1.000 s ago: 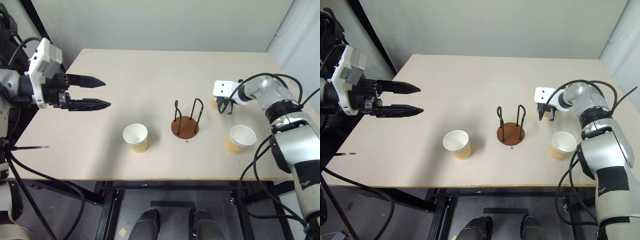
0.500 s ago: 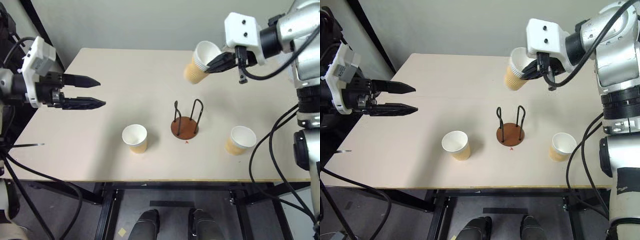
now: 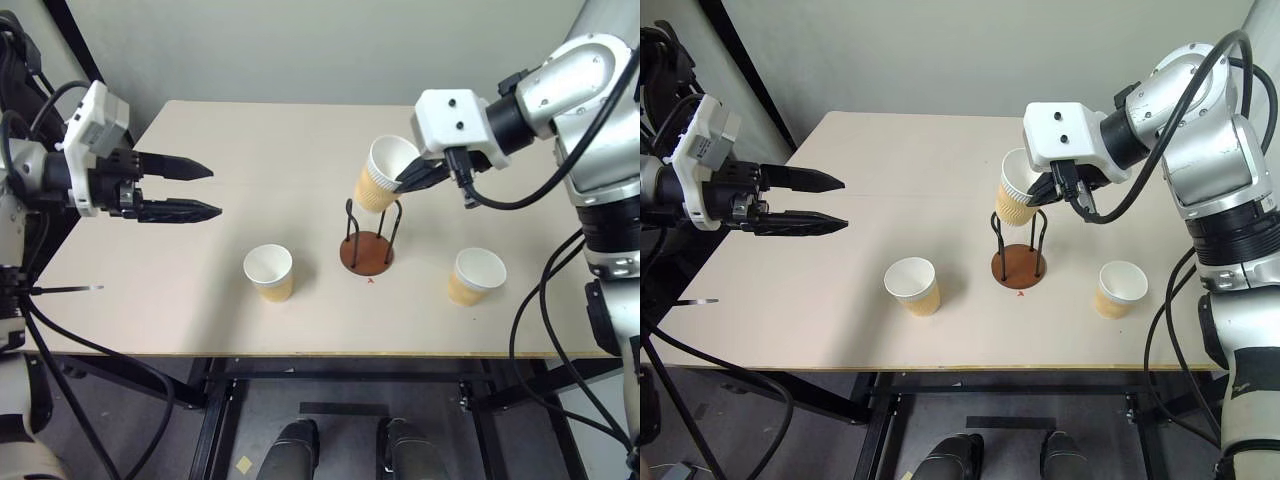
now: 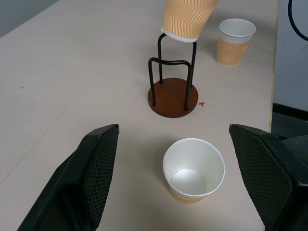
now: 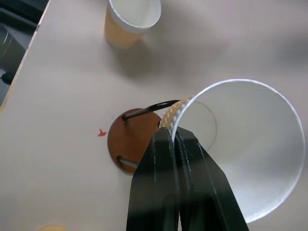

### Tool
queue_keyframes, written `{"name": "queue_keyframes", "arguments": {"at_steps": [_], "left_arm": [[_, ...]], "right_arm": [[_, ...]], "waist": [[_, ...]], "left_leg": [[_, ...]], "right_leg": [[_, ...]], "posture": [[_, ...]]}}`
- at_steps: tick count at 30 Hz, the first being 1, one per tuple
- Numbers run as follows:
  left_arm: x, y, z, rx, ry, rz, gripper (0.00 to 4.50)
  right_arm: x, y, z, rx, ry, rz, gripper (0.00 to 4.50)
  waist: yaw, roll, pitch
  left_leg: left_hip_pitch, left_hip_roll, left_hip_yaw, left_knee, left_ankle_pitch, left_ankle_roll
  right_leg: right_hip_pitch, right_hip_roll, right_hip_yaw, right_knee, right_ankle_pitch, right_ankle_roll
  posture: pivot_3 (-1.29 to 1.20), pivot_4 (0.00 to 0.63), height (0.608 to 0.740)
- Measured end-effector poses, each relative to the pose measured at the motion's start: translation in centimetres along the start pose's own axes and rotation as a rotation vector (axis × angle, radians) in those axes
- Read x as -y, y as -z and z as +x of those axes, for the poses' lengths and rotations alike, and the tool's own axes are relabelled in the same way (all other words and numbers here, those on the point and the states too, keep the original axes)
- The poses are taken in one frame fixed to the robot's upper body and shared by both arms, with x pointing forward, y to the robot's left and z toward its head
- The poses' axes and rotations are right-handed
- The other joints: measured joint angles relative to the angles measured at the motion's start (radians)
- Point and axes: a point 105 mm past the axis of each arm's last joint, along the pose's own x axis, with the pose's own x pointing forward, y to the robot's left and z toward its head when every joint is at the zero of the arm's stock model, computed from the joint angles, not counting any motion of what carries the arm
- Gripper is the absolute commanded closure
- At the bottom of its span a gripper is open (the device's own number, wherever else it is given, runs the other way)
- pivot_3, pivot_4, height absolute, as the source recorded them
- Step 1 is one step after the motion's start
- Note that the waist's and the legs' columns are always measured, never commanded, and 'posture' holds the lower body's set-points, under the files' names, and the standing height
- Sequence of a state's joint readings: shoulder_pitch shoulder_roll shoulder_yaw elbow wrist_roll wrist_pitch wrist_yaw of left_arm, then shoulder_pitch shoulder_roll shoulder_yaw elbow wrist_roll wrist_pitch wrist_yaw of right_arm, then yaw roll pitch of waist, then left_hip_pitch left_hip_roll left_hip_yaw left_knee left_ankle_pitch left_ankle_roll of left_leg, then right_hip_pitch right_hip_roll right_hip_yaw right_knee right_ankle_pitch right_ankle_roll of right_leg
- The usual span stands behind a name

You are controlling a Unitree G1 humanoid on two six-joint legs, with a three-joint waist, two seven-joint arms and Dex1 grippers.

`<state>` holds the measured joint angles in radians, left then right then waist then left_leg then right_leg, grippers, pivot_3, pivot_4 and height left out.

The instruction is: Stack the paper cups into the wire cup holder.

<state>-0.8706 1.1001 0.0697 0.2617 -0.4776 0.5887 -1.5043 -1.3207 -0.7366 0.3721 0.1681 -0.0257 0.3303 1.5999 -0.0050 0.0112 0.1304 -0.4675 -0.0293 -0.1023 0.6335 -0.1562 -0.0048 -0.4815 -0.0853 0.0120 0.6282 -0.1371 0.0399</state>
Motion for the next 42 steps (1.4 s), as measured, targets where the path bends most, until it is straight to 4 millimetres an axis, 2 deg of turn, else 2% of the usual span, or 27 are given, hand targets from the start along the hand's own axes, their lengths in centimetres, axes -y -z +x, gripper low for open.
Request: {"name": "queue_keyframes", "arguments": {"at_steps": [11,24,27,37,39,42], "left_arm": [[0.1,0.0,0.1,-0.002,-0.001,-0.003,0.58],[0.1,0.0,0.1,-0.003,0.0,-0.002,0.58],[0.1,0.0,0.2,0.0,0.002,-0.001,0.58],[-0.1,0.2,0.8,0.015,-0.002,0.007,0.58],[-0.1,0.0,1.0,0.023,0.005,0.019,0.58],[0.2,-0.4,1.4,0.035,0.04,0.032,0.58]], "right_arm": [[0.0,1.2,2.0,-0.038,-0.046,-0.035,4.46],[-0.5,2.7,3.1,-0.111,-0.088,-0.086,4.46],[-0.5,2.8,3.3,-0.113,-0.086,-0.086,3.55],[-0.2,2.8,3.9,-0.07,-0.039,0.0,0.04],[-0.1,2.7,3.4,-0.05,-0.006,0.035,0.04],[-1.7,3.8,1.9,-0.06,-0.008,0.107,0.04]], "waist": [[0.0,0.0,0.0],[0.001,0.0,0.0],[0.001,0.0,0.0],[0.002,0.0,0.0],[0.003,0.0,0.0],[0.012,-0.001,-0.001]], "left_leg": [[0.0,0.001,0.0,-0.003,0.001,-0.001],[-0.002,0.002,-0.001,-0.003,0.001,-0.001],[-0.002,0.002,-0.001,-0.003,0.001,-0.001],[-0.002,0.002,-0.001,-0.003,0.001,-0.001],[-0.003,0.002,-0.001,-0.003,0.001,-0.001],[-0.003,0.002,-0.001,-0.002,0.001,-0.001]], "right_leg": [[-0.001,0.0,-0.001,0.0,0.0,0.0],[-0.002,0.0,-0.003,0.0,0.0,-0.001],[-0.002,0.0,-0.004,0.0,0.0,-0.001],[-0.002,0.0,-0.004,0.0,0.0,-0.001],[-0.002,0.0,-0.004,0.0,0.0,-0.001],[-0.001,-0.001,-0.006,-0.002,0.0,-0.001]], "posture": [[0.0,0.15,0.74],[0.0,0.15,0.74],[0.0,0.15,0.74],[0.0,0.15,0.74],[0.0,0.15,0.74],[0.0,0.15,0.74]]}}
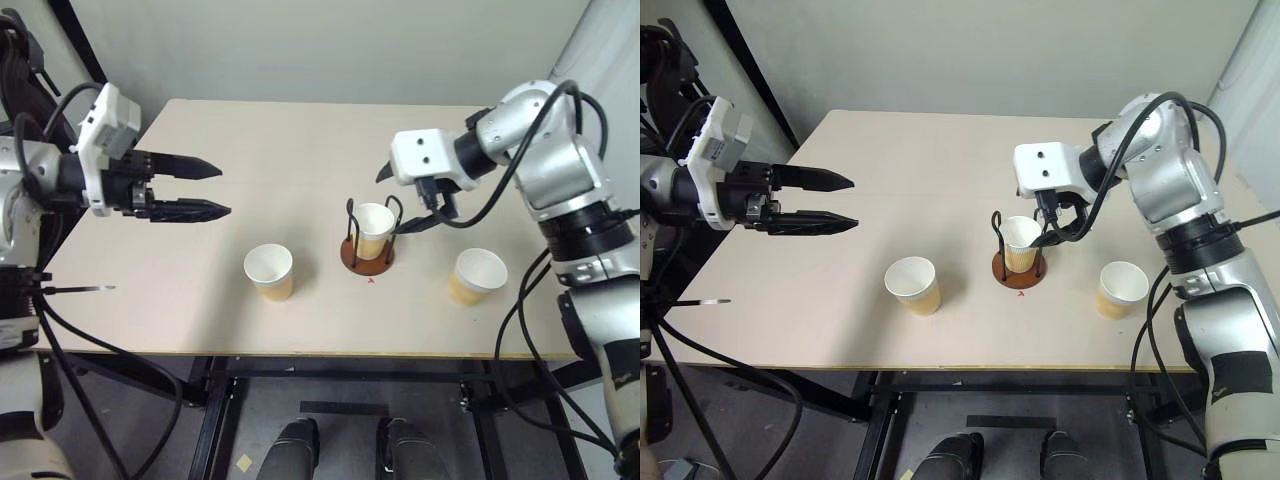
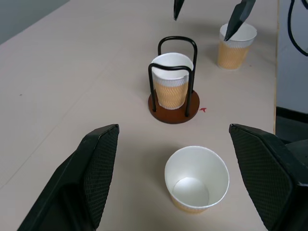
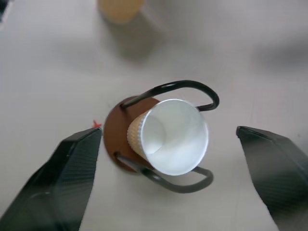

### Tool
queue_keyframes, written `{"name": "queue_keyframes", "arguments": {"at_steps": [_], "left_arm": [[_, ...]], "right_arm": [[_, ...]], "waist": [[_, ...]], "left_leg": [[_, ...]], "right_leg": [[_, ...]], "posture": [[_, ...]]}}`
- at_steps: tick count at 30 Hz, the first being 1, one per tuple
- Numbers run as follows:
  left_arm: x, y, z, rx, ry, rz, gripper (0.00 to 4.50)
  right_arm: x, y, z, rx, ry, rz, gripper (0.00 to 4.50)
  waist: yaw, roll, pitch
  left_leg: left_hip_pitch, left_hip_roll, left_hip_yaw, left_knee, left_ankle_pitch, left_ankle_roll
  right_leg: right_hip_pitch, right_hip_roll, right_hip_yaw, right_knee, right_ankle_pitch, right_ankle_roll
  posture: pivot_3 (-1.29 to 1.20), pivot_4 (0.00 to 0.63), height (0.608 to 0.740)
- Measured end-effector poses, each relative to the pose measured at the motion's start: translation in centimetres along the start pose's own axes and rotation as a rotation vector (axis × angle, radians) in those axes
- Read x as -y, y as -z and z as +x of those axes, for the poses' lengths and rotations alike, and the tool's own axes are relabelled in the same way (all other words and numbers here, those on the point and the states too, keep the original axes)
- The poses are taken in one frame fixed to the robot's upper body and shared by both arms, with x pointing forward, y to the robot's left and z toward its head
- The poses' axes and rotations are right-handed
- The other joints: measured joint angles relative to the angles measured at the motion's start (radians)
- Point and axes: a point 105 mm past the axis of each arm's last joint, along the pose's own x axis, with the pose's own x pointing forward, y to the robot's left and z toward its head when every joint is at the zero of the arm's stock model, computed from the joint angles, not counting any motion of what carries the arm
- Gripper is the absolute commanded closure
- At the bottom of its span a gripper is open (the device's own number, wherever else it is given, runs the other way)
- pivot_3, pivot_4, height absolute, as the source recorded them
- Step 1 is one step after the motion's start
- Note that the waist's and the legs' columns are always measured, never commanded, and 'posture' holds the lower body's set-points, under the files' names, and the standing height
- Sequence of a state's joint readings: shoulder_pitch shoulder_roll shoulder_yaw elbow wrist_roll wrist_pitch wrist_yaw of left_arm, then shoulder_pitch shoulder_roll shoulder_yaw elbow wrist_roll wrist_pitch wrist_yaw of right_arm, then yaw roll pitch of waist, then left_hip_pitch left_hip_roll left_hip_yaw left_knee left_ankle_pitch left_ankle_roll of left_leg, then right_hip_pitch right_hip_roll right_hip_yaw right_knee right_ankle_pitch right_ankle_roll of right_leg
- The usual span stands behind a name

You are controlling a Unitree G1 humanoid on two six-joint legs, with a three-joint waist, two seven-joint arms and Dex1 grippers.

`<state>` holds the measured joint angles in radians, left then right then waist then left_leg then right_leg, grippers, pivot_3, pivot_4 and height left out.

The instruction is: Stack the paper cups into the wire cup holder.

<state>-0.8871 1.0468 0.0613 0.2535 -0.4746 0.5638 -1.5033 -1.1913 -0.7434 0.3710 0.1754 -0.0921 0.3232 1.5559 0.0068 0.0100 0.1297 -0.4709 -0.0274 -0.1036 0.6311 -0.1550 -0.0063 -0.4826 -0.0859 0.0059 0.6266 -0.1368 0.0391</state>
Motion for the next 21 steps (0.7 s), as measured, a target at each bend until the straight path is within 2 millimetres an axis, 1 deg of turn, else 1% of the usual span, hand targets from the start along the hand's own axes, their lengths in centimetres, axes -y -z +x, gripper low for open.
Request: {"name": "queue_keyframes", "arguments": {"at_steps": [2,6,8,12,14,15,16,21], "left_arm": [[0.2,-0.3,0.3,0.008,0.023,0.007,0.58],[1.6,-1.9,1.9,0.064,0.125,0.056,0.58],[1.9,-2.2,2.2,0.072,0.148,0.066,0.58],[1.9,-2.3,2.7,0.073,0.169,0.068,0.58],[1.8,-2.1,2.7,0.072,0.167,0.061,0.58],[1.7,-2.1,2.7,0.072,0.165,0.059,0.58],[1.7,-2.1,2.7,0.073,0.164,0.058,0.58],[1.6,-2.3,2.7,0.075,0.163,0.074,0.58]], "right_arm": [[-1.0,1.4,-0.8,-0.032,-0.01,0.062,0.04],[-4.0,3.7,-2.5,-0.1,-0.043,0.167,0.04],[-5.4,4.4,-3.0,-0.128,-0.063,0.199,0.04],[-7.2,5.8,-4.0,-0.195,-0.078,0.243,0.04],[-7.9,6.3,-4.2,-0.219,-0.089,0.254,0.04],[-8.1,6.5,-4.1,-0.223,-0.095,0.256,0.04],[-8.2,6.5,-4.1,-0.224,-0.094,0.251,0.04],[-8.8,7.2,-3.5,-0.244,-0.105,0.226,0.04]], "waist": [[0.001,0.0,0.0],[0.004,0.0,0.0],[0.001,0.0,0.0],[-0.007,0.0,0.0],[-0.009,0.0,0.0],[-0.01,0.0,0.0],[-0.011,0.0,0.0],[-0.009,0.0,0.0]], "left_leg": [[0.0,-0.001,0.0,0.0,0.0,0.0],[0.001,-0.001,0.0,0.001,0.0,0.001],[0.002,-0.001,0.0,0.001,0.001,0.001],[0.005,0.0,0.001,0.001,0.003,0.002],[0.01,0.001,0.001,0.001,0.003,0.002],[0.012,0.001,0.001,0.001,0.003,0.002],[0.013,0.001,0.002,0.001,0.003,0.002],[0.014,0.002,0.002,0.001,0.004,0.002]], "right_leg": [[0.0,-0.001,0.0,0.0,0.0,0.0],[0.002,-0.001,0.0,0.0,0.0,0.001],[0.003,-0.001,0.0,0.001,0.0,0.003],[0.006,-0.001,-0.001,0.002,0.0,0.006],[0.011,-0.001,-0.001,0.001,-0.002,0.01],[0.013,-0.001,-0.001,0.001,-0.007,0.018],[0.014,0.0,0.0,0.0,-0.008,0.019],[0.018,0.0,0.0,0.0,-0.009,0.02]], "posture": [[0.0,0.15,0.74],[0.0,0.15,0.74],[0.0,0.15,0.74],[0.0,0.15,0.74],[0.0,0.15,0.74],[0.0,0.15,0.74],[0.0,0.15,0.74],[0.0,0.15,0.74]]}}
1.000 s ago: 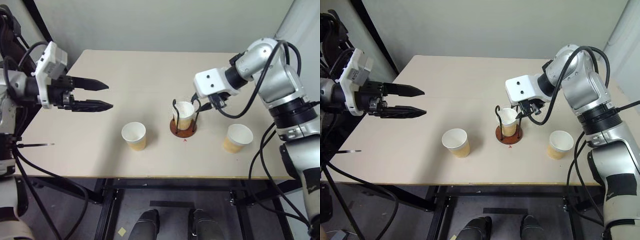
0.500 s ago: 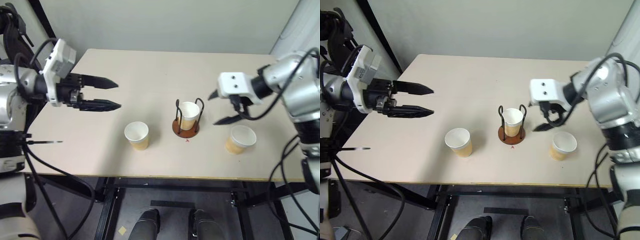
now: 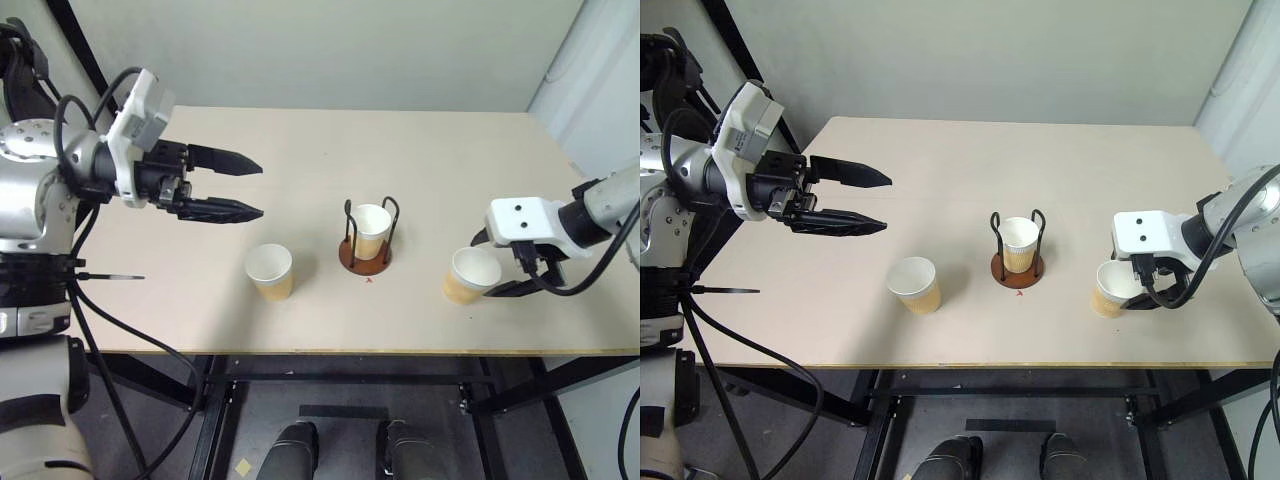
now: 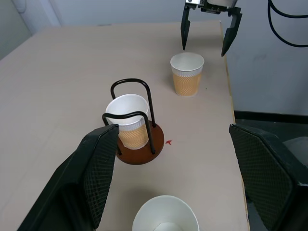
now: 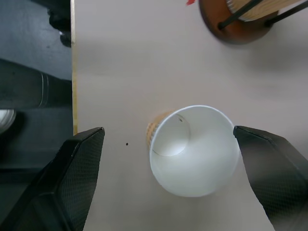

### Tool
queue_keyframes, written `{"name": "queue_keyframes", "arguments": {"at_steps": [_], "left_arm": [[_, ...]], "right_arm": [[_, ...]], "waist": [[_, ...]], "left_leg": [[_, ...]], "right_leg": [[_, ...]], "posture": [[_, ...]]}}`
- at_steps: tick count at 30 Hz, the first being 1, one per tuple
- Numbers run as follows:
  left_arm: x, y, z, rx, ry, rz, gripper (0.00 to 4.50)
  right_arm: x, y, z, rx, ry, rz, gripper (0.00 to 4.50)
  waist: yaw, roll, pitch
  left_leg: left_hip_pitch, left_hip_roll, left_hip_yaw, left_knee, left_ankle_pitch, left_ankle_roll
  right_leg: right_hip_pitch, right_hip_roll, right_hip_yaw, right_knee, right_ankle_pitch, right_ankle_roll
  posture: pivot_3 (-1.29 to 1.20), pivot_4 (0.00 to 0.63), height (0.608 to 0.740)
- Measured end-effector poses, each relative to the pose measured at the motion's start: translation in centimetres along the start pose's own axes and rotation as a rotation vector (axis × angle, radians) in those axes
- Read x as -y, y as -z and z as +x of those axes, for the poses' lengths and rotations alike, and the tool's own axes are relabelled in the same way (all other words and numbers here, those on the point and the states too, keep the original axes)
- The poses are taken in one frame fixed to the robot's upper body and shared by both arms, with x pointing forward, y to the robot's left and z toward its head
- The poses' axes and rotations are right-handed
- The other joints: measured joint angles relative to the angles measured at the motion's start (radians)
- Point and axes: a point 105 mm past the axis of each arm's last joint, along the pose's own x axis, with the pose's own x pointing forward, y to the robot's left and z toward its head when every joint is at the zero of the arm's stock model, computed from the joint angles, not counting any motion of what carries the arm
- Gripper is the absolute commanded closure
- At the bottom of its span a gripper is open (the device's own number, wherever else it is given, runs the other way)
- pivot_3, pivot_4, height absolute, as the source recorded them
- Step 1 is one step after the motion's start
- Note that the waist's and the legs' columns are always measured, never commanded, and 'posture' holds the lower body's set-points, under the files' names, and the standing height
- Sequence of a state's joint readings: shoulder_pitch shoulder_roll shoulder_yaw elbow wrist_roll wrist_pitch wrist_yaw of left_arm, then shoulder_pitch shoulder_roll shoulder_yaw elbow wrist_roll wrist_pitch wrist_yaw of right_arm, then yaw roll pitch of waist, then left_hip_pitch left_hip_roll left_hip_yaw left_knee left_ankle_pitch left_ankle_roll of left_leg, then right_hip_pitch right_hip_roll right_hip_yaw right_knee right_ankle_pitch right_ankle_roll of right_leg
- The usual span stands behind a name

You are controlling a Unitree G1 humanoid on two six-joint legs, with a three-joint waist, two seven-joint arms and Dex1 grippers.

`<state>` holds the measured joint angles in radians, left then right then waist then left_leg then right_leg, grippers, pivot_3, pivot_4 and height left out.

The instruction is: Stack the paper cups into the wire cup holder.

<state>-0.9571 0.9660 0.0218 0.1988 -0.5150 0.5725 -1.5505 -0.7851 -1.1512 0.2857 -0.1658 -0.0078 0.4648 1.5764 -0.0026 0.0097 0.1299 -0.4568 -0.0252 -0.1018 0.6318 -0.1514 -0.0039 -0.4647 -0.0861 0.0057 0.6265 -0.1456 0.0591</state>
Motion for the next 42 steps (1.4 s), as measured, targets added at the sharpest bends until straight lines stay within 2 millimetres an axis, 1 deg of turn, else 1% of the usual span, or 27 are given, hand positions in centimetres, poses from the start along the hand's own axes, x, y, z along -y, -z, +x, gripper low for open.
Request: {"name": "queue_keyframes", "arguments": {"at_steps": [6,11,13,16,19,22,23,24,26,29,30,34,39,41,42], "left_arm": [[0.0,0.1,-0.2,-0.007,-0.005,0.001,0.58],[0.0,0.2,-0.7,-0.023,-0.024,-0.004,0.58],[0.0,0.4,-0.8,-0.027,-0.028,-0.009,0.58],[0.0,0.4,-0.9,-0.029,-0.031,-0.009,0.58],[0.0,0.4,-0.9,-0.031,-0.033,-0.009,0.58],[0.0,0.4,-1.1,-0.036,-0.039,-0.008,0.58],[0.0,0.3,-1.1,-0.037,-0.041,-0.008,0.58],[0.0,0.4,-1.2,-0.041,-0.044,-0.008,0.58],[0.0,0.4,-1.4,-0.047,-0.048,-0.008,0.58],[0.0,0.5,-1.5,-0.052,-0.055,-0.007,0.58],[-0.1,0.4,-1.6,-0.053,-0.058,-0.006,0.58],[-0.3,0.5,-2.2,-0.059,-0.086,-0.005,0.58],[-0.9,1.2,-3.2,-0.08,-0.132,-0.021,0.58],[-1.1,1.7,-4.1,-0.095,-0.166,-0.042,0.58],[-1.2,1.8,-4.5,-0.094,-0.181,-0.046,0.58]], "right_arm": [[0.1,0.5,0.8,-0.039,0.022,-0.045,0.04],[-0.2,2.1,1.9,-0.091,-0.003,-0.036,0.04],[-0.2,2.6,2.1,-0.102,-0.008,-0.032,0.04],[-0.1,2.7,2.4,-0.109,-0.004,-0.042,0.04],[-0.2,2.8,3.0,-0.104,-0.014,-0.04,0.6],[-0.4,2.6,3.6,-0.092,-0.028,-0.044,1.69],[-0.4,2.6,3.6,-0.09,-0.029,-0.044,1.98],[-0.4,2.6,3.6,-0.089,-0.029,-0.045,2.42],[-0.5,2.5,3.7,-0.088,-0.032,-0.048,3.06],[-1.0,2.4,4.0,-0.085,-0.05,-0.052,4.21],[-1.0,2.4,4.0,-0.085,-0.051,-0.052,4.47],[-1.2,2.0,3.9,-0.074,-0.062,-0.055,4.47],[-1.6,1.3,4.0,-0.052,-0.077,-0.054,4.47],[-1.2,0.8,3.7,-0.038,-0.064,-0.051,4.47],[-0.5,0.3,3.1,-0.027,-0.038,-0.059,4.47]], "waist": [[0.002,0.0,0.0],[0.003,0.0,0.0],[0.003,0.0,0.0],[0.004,0.0,0.0],[0.003,0.0,0.0],[0.003,0.0,0.0],[0.003,0.0,0.0],[0.003,0.0,0.0],[0.003,0.0,0.0],[0.004,0.0,0.0],[0.003,0.0,0.0],[0.003,0.0,0.0],[0.003,0.0,0.0],[0.003,0.0,0.0],[0.003,0.0,0.0]], "left_leg": [[-0.001,0.0,0.0,0.0,-0.001,0.0],[-0.002,0.0,0.0,0.0,-0.004,0.0],[-0.002,0.0,0.0,0.0,-0.005,0.0],[-0.002,0.0,0.0,0.0,-0.006,0.001],[-0.002,0.0,0.0,0.0,-0.007,0.001],[-0.003,0.0,0.0,0.0,-0.007,0.001],[-0.003,0.0,0.0,0.0,-0.007,0.001],[-0.003,0.0,0.0,0.0,-0.007,0.001],[-0.003,0.0,0.0,0.0,-0.007,0.001],[-0.003,0.0,0.0,0.0,-0.008,0.001],[-0.003,0.0,0.0,0.0,-0.008,0.001],[-0.002,0.0,0.0,0.0,-0.008,0.0],[-0.003,0.0,0.0,0.0,-0.008,0.0],[-0.003,0.0,0.0,-0.001,-0.009,-0.001],[-0.003,0.0,0.0,-0.001,-0.009,-0.001]], "right_leg": [[0.0,0.0,0.0,0.0,0.0,-0.001],[0.0,0.0,0.0,0.0,0.002,-0.004],[0.0,0.0,0.0,0.0,0.001,-0.004],[0.0,0.0,0.0,-0.001,0.0,-0.004],[0.0,0.0,0.0,-0.001,-0.001,-0.003],[0.0,0.0,0.0,-0.001,-0.001,-0.003],[0.0,0.0,0.0,-0.001,-0.001,-0.003],[0.0,0.0,0.0,-0.001,-0.001,-0.003],[0.0,0.0,0.0,-0.001,-0.001,-0.003],[0.0,0.0,0.0,-0.001,-0.001,-0.003],[0.0,0.0,0.0,-0.001,-0.001,-0.004],[0.0,0.0,0.0,-0.001,-0.001,-0.004],[0.0,0.0,0.0,-0.001,-0.002,-0.004],[0.0,0.0,0.0,-0.001,-0.002,-0.005],[-0.001,0.0,0.0,-0.001,-0.002,-0.005]], "posture": [[0.0,0.15,0.74],[0.0,0.15,0.74],[0.0,0.15,0.74],[0.0,0.15,0.74],[0.0,0.15,0.74],[0.0,0.15,0.74],[0.0,0.15,0.74],[0.0,0.15,0.74],[0.0,0.15,0.74],[0.0,0.15,0.74],[0.0,0.15,0.74],[0.0,0.15,0.74],[0.0,0.15,0.74],[0.0,0.15,0.74],[0.0,0.15,0.74]]}}
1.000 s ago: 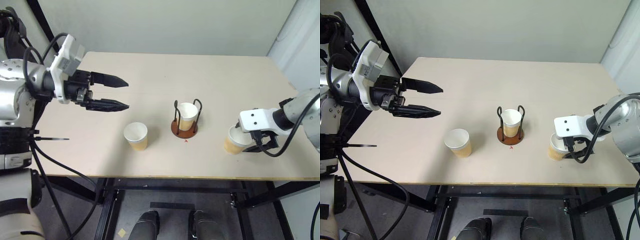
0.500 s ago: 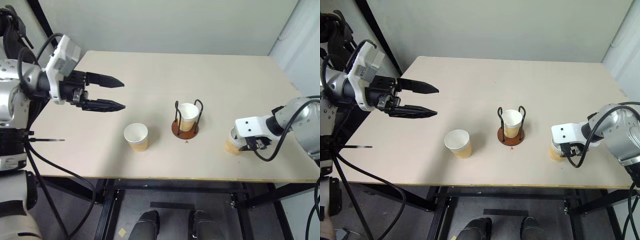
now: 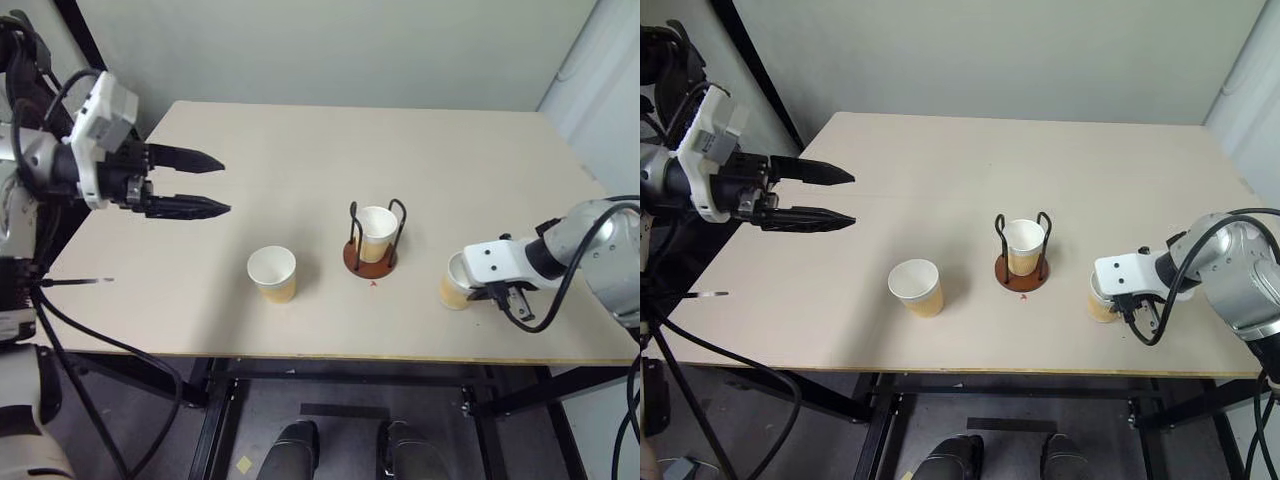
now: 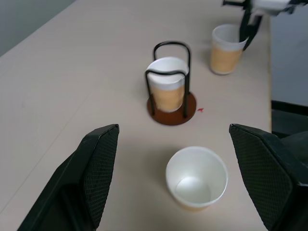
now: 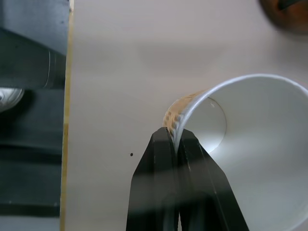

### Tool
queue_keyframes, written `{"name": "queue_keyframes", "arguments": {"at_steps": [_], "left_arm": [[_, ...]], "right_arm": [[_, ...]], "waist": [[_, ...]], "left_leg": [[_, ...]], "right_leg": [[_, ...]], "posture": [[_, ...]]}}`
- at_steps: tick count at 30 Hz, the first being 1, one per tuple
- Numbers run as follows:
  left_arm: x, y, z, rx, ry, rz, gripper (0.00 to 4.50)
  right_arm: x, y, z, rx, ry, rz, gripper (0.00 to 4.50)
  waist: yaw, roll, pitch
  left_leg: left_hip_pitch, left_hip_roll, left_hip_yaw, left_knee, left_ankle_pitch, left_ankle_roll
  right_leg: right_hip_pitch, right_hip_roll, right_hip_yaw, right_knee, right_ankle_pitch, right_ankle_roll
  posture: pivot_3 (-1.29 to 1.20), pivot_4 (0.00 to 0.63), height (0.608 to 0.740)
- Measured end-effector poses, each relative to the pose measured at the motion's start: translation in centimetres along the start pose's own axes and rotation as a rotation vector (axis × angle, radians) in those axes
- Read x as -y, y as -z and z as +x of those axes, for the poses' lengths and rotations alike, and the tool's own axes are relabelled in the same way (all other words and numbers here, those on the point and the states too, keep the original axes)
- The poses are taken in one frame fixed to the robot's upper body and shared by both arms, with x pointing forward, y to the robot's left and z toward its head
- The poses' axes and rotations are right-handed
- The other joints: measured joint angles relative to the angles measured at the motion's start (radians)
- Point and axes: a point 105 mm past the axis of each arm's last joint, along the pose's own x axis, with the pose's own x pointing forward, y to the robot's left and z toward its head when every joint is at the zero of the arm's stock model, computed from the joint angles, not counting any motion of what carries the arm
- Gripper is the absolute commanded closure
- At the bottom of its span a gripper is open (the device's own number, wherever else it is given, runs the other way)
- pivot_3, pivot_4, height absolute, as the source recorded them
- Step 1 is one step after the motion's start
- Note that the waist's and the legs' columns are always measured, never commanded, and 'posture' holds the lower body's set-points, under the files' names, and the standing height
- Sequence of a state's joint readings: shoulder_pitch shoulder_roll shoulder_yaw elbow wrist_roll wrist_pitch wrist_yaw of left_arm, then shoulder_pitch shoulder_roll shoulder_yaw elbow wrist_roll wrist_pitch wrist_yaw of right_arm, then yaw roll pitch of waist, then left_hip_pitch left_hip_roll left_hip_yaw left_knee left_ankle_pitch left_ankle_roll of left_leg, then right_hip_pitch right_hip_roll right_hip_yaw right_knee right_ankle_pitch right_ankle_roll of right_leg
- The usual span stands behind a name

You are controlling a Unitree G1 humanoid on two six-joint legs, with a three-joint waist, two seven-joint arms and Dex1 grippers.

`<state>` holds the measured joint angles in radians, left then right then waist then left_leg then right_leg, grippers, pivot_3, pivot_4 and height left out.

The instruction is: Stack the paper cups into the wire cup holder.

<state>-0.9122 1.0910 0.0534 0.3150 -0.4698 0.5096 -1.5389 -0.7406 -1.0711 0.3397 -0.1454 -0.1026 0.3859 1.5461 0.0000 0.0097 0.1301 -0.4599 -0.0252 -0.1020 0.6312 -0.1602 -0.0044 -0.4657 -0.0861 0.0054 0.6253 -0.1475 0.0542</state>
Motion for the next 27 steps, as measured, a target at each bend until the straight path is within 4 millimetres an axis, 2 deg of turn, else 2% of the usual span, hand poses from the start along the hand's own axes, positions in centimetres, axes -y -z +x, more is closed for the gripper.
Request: {"name": "queue_keyframes", "arguments": {"at_steps": [2,5,8,12,18,27], "left_arm": [[-0.2,0.1,-0.5,-0.007,-0.018,-0.001,0.58],[-0.4,0.3,-0.7,-0.015,-0.026,0.002,0.58],[-0.3,0.3,-0.7,-0.014,-0.024,0.006,0.58],[-0.3,0.3,-0.5,-0.011,-0.02,0.007,0.58],[-0.3,0.3,-0.2,-0.001,-0.009,0.004,0.58],[0.0,0.0,0.1,-0.005,0.0,0.012,0.58]], "right_arm": [[2.8,-1.5,-2.5,0.023,0.103,-0.036,4.47],[5.8,-3.9,-6.5,0.048,0.246,-0.119,4.47],[7.4,-6.1,-8.3,0.085,0.306,-0.196,4.47],[8.5,-7.2,-8.6,0.099,0.316,-0.249,4.47],[9.0,-10.9,-7.8,0.158,0.288,-0.384,4.47],[8.6,-12.3,-5.6,0.181,0.195,-0.461,4.47]], "waist": [[-0.006,0.0,0.0],[-0.006,-0.001,0.0],[-0.004,-0.001,0.0],[0.003,0.0,0.0],[0.001,0.0,0.0],[0.001,0.0,0.0]], "left_leg": [[0.0,0.0,0.001,0.0,0.0,0.0],[0.001,0.002,0.0,-0.001,0.0,0.0],[0.0,0.002,-0.001,-0.003,-0.001,-0.002],[-0.002,0.002,-0.002,-0.002,-0.004,-0.002],[-0.003,0.004,-0.001,-0.002,-0.007,-0.002],[-0.004,0.004,-0.001,0.0,-0.007,-0.002]], "right_leg": [[-0.002,0.0,0.0,0.001,0.001,-0.001],[-0.002,0.001,-0.001,0.001,-0.001,-0.004],[-0.003,0.002,-0.001,0.001,-0.003,-0.008],[-0.005,0.002,-0.002,0.002,-0.006,-0.012],[-0.008,0.002,-0.005,0.002,-0.006,-0.013],[-0.008,0.002,-0.005,0.003,-0.006,-0.014]], "posture": [[0.0,0.15,0.74],[0.0,0.15,0.74],[0.0,0.15,0.74],[0.0,0.15,0.74],[0.0,0.15,0.74],[0.0,0.15,0.74]]}}
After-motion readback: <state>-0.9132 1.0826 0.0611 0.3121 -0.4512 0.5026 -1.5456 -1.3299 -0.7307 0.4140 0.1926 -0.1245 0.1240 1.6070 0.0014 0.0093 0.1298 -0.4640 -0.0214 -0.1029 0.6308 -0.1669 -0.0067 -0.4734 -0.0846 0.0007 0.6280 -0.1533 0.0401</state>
